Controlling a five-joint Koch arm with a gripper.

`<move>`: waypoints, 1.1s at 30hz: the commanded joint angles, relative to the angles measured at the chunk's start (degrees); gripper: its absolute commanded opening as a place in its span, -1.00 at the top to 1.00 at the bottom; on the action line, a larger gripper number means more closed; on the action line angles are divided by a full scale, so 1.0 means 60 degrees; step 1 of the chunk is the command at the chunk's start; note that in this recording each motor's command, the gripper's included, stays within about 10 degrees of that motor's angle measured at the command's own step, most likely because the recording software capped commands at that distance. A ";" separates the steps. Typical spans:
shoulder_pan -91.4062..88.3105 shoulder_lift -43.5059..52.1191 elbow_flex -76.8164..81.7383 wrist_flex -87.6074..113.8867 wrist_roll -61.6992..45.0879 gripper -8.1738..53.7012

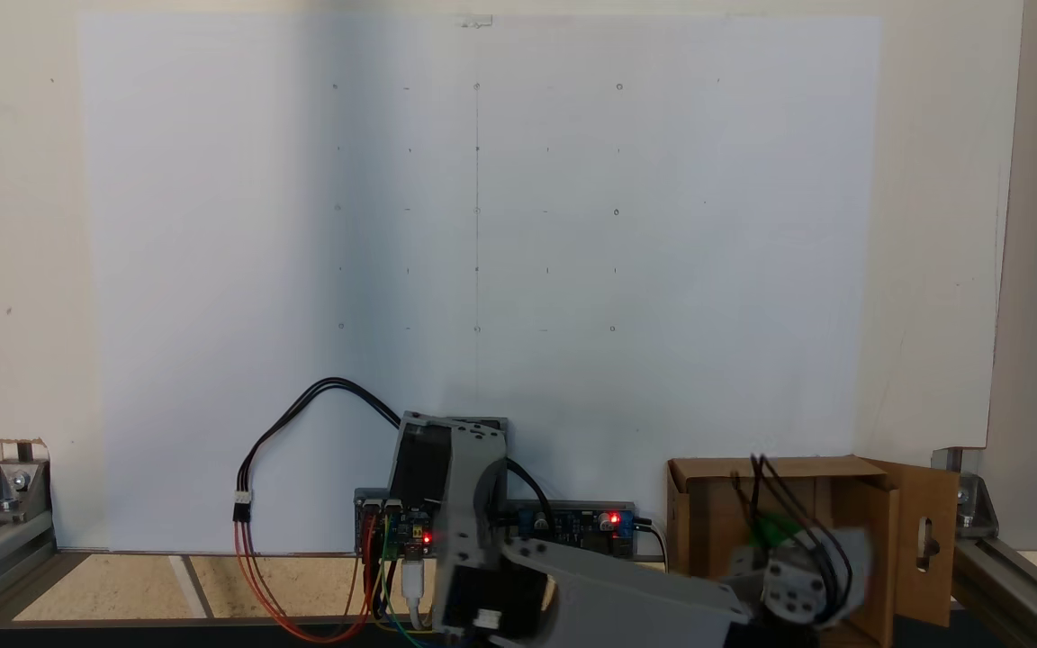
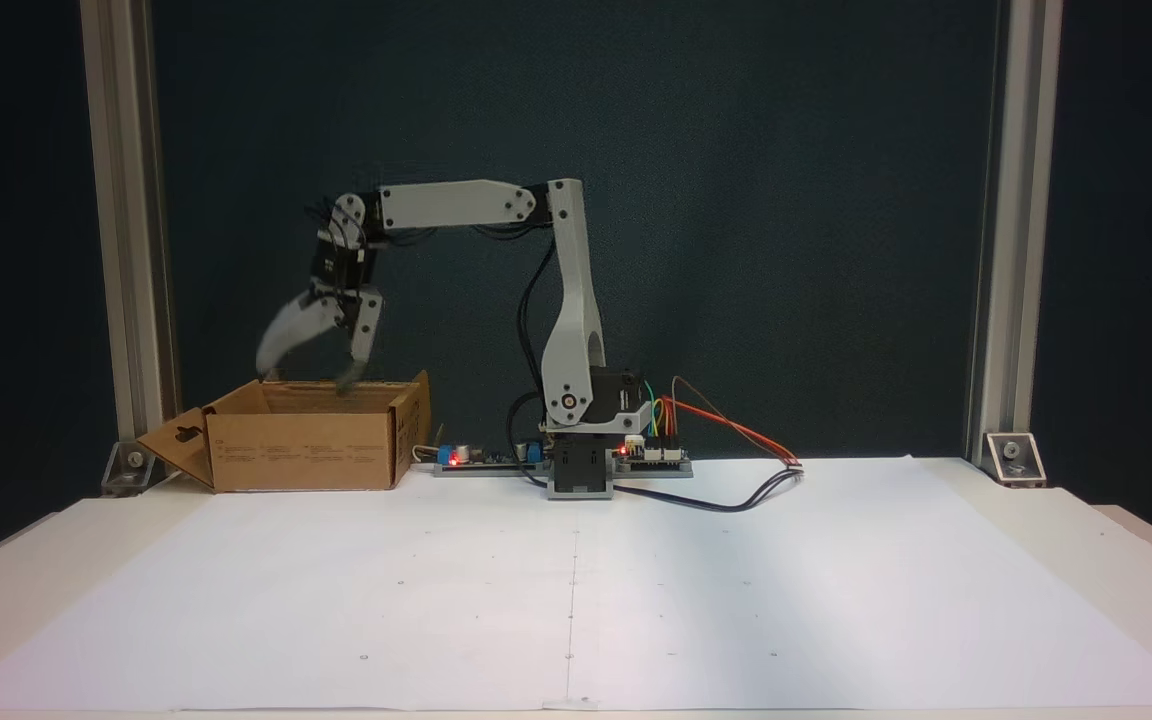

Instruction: Grasp a green dice and put it in the bin.

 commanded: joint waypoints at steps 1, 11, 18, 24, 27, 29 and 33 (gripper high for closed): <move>-0.1011 0.0820 -0.0337 -0.1348 0.1579 -0.63; -0.7482 0.3398 -0.0264 -0.2842 0.5299 -0.67; -1.2316 0.5391 0.1230 -0.2871 0.5713 -0.70; -1.6432 0.7061 0.3398 -0.2974 0.5786 -0.70; -1.8483 0.7705 0.4365 -0.4277 0.5845 -0.70; -1.8633 0.8071 0.5127 -0.5021 0.5830 -0.69; -1.8281 0.8408 0.6548 -0.6662 0.5771 -0.70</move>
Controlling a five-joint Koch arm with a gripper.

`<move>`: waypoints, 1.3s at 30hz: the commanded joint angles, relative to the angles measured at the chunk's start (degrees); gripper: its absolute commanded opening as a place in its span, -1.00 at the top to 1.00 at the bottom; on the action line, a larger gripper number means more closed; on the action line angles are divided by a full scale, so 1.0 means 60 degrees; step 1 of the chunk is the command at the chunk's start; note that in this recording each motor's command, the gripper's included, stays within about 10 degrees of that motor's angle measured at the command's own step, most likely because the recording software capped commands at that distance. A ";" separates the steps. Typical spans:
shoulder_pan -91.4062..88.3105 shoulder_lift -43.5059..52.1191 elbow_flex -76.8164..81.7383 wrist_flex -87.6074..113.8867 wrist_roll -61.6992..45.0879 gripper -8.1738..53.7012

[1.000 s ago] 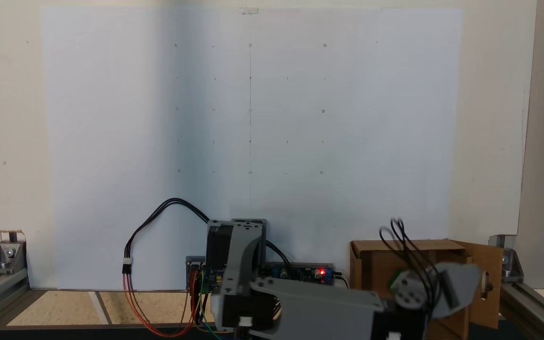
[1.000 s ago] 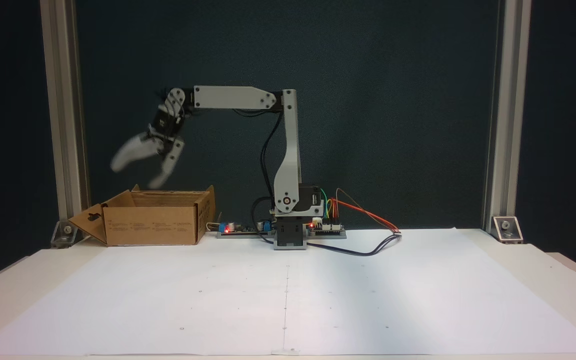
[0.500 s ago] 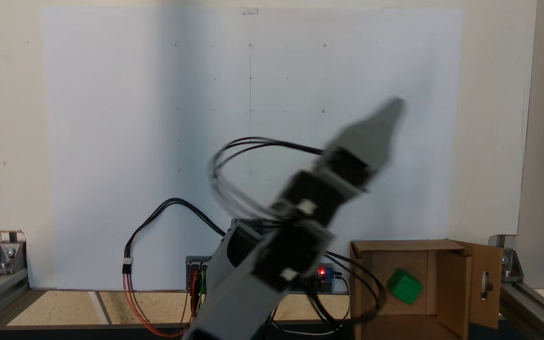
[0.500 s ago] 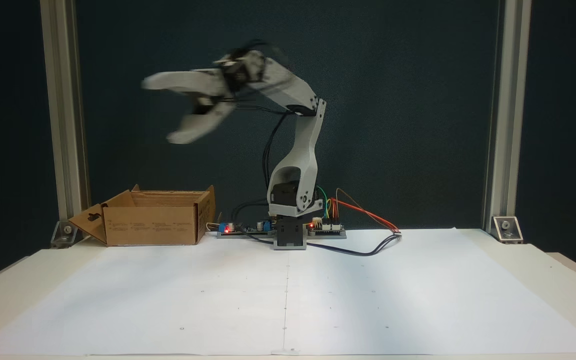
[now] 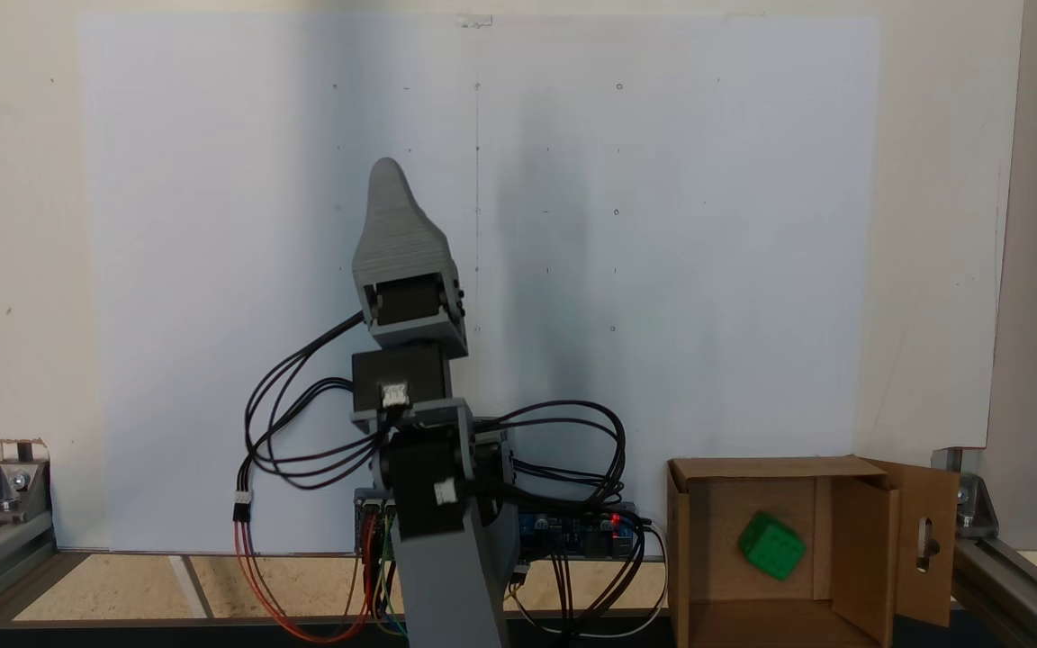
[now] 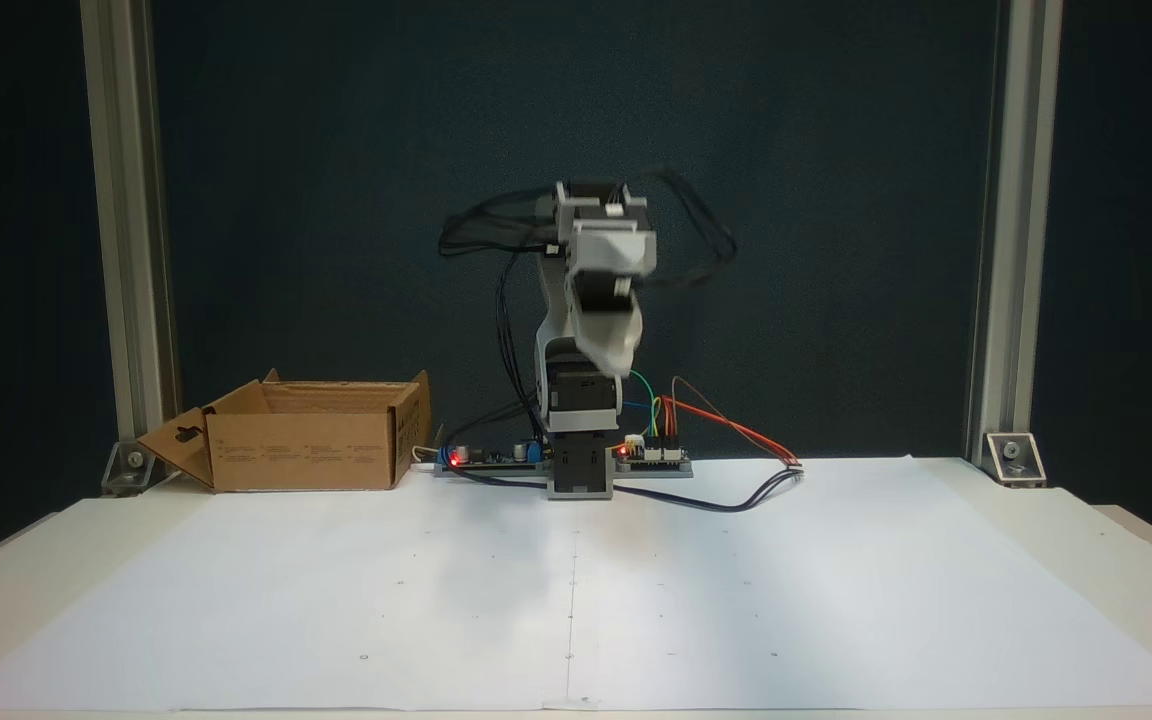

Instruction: Grasp a green dice and put it in the bin.

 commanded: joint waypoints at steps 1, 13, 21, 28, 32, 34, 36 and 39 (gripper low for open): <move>0.0220 0.1084 0.0103 -0.1579 0.0337 -0.70; 0.1523 0.1084 0.2534 -0.6398 -0.0190 -0.68; 0.1626 0.1084 0.5317 -0.9489 -0.0234 -0.63; 0.1655 0.1084 0.6973 -1.2140 -0.0308 -0.64; 0.2007 0.1084 0.7295 -1.3620 -0.0425 -0.65; 0.2388 0.1084 0.7324 -1.4382 -0.0410 -0.65; 0.2695 0.1084 0.7354 -1.5143 -0.0396 -0.65; 0.2930 0.1084 0.7603 -1.5469 -0.0396 -0.65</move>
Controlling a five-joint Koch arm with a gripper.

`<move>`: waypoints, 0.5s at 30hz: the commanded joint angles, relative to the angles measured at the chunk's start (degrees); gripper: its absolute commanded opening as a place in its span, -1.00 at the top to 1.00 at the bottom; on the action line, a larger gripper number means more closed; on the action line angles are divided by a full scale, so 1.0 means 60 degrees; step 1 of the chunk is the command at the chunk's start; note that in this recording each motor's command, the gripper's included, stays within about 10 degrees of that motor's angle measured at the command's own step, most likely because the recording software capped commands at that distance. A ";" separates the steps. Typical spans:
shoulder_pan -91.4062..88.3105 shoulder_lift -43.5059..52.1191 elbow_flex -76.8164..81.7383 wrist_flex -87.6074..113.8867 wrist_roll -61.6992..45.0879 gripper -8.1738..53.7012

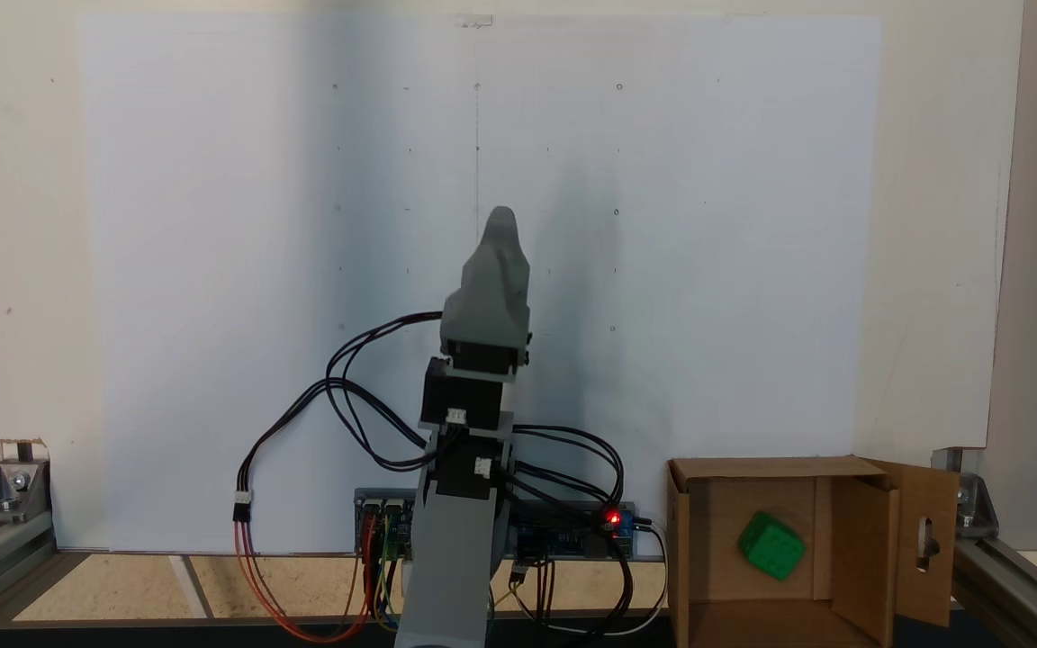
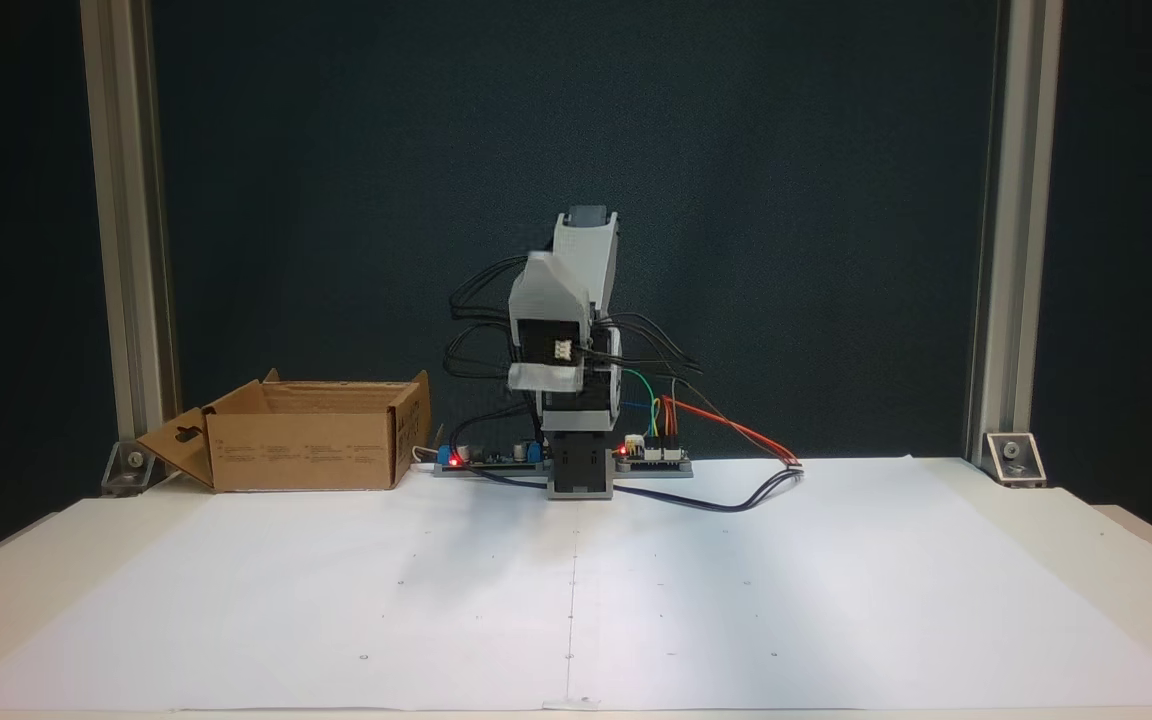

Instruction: Grasp a green dice and put it in the bin.

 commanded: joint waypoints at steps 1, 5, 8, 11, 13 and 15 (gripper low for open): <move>0.0161 0.1084 -0.0044 -0.0674 -0.0352 -0.65; 0.0190 0.1084 0.0791 -0.1201 -0.0337 -0.65; 0.0190 0.1084 0.1274 -0.1377 -0.0308 -0.67; 0.0161 0.1069 0.1450 -0.1392 -0.0293 -0.70; 0.0044 0.1069 0.1450 -0.1392 -0.0278 -0.70; -0.0132 0.1055 0.1450 -0.1377 -0.0278 -0.70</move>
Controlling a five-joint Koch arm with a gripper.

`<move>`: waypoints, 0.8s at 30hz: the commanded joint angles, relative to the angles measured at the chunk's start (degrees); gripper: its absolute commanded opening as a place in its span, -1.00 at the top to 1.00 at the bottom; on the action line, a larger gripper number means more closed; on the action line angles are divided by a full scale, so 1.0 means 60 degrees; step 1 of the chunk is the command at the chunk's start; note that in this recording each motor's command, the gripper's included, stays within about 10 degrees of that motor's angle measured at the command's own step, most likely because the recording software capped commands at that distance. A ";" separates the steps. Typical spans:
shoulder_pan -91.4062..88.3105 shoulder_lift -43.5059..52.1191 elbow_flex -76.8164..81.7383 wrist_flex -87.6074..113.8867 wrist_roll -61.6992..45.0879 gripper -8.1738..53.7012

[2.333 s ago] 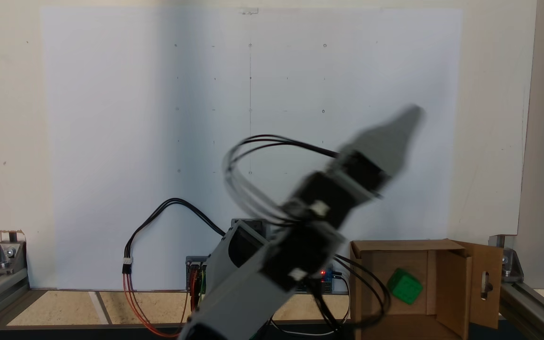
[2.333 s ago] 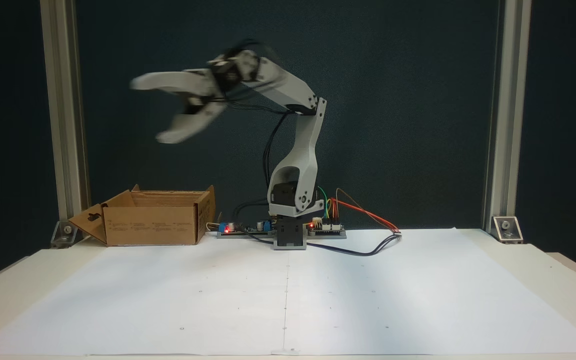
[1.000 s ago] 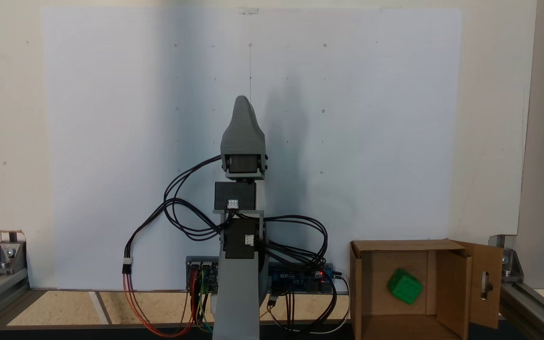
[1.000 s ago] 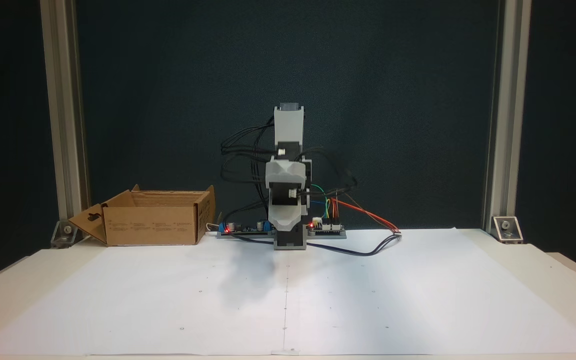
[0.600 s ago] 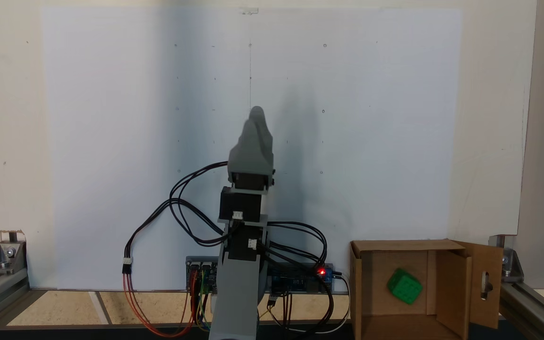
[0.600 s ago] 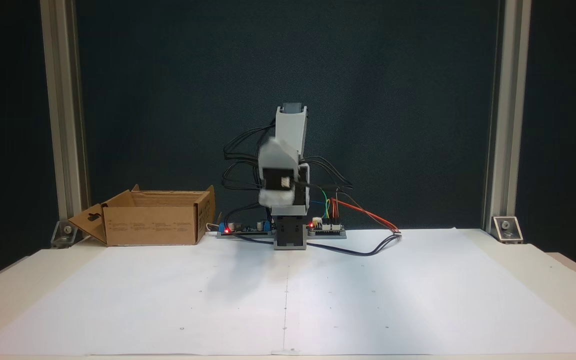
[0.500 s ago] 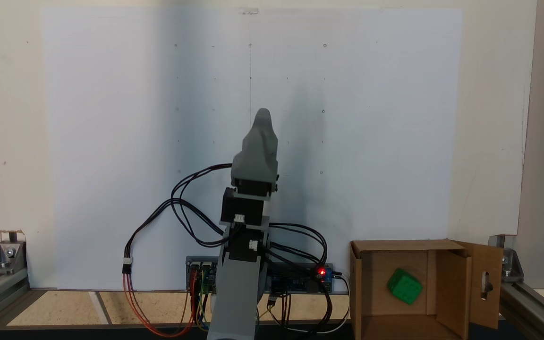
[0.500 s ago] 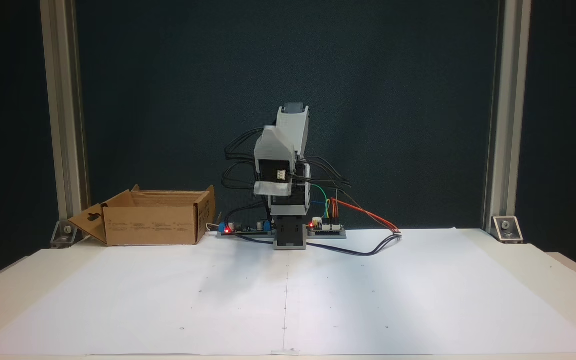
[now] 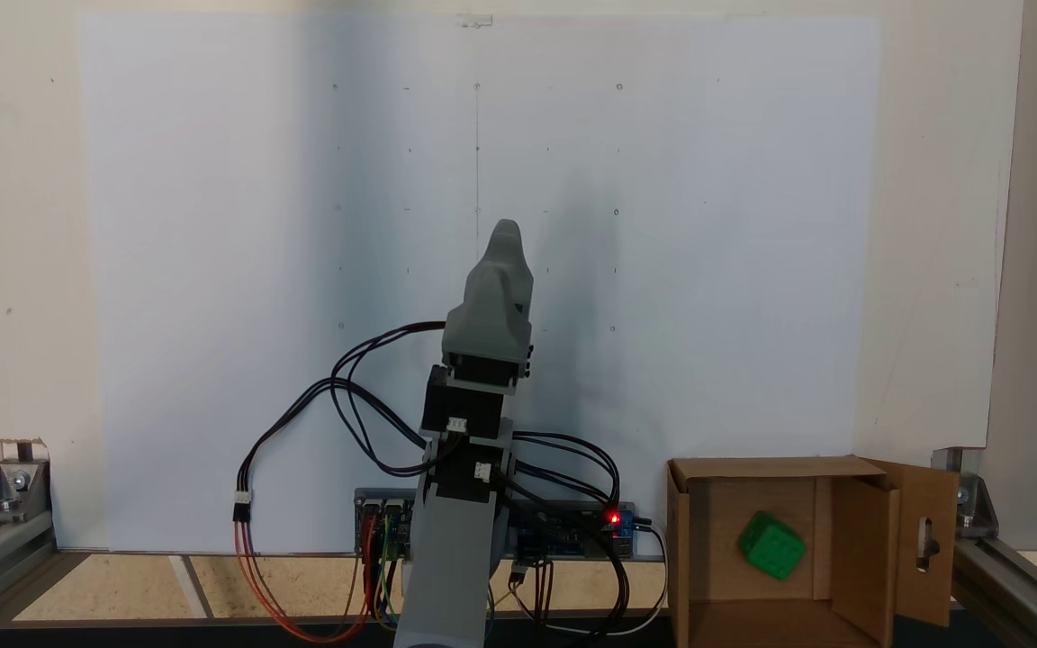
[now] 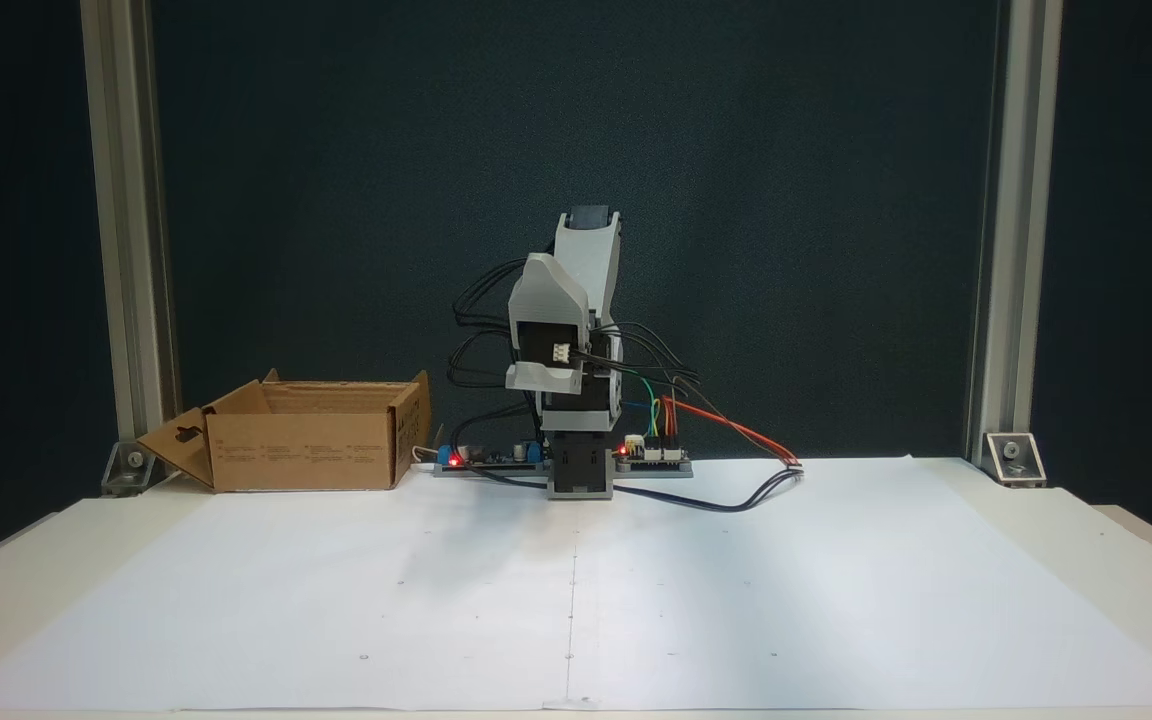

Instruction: Grasp a green dice and put it in the bin.

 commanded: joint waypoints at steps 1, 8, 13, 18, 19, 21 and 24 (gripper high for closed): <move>-0.0322 0.1055 0.0454 -0.0557 -0.0264 -0.70; -0.1011 0.1055 0.0454 -0.0557 -0.0264 -0.70; -0.1450 0.1025 0.0454 -0.0513 -0.0278 -0.70; -0.1670 0.1025 0.0454 -0.0498 -0.0278 -0.70; -0.1685 0.1025 0.0454 -0.0498 -0.0278 -0.70; -0.1685 0.1025 0.0454 -0.0498 -0.0293 -0.70; -0.1670 0.1025 0.0454 -0.0513 -0.0293 -0.70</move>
